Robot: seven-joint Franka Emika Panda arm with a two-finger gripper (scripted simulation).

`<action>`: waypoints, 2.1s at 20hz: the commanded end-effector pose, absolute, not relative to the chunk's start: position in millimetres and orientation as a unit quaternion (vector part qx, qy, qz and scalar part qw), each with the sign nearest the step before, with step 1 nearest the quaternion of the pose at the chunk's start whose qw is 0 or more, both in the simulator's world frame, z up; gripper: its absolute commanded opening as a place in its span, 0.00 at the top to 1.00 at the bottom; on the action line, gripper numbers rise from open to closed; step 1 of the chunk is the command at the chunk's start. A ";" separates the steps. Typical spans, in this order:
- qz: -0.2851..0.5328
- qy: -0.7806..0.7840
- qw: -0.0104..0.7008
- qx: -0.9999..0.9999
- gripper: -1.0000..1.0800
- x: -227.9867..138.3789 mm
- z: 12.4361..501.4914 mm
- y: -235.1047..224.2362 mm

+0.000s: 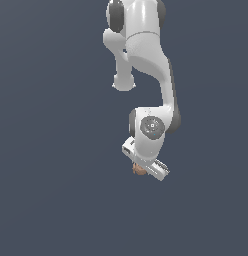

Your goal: Pick up the object and move it to a goal position.

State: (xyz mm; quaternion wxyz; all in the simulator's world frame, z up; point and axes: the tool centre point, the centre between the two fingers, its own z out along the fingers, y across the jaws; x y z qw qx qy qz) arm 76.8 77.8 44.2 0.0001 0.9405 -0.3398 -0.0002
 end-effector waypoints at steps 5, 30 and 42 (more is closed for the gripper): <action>0.000 -0.340 0.000 0.941 1.00 73.1 51.7 81.4; 0.000 -0.340 0.000 0.941 1.00 -23.0 240.5 174.2; 0.001 -0.340 0.001 0.941 1.00 -63.4 329.2 218.3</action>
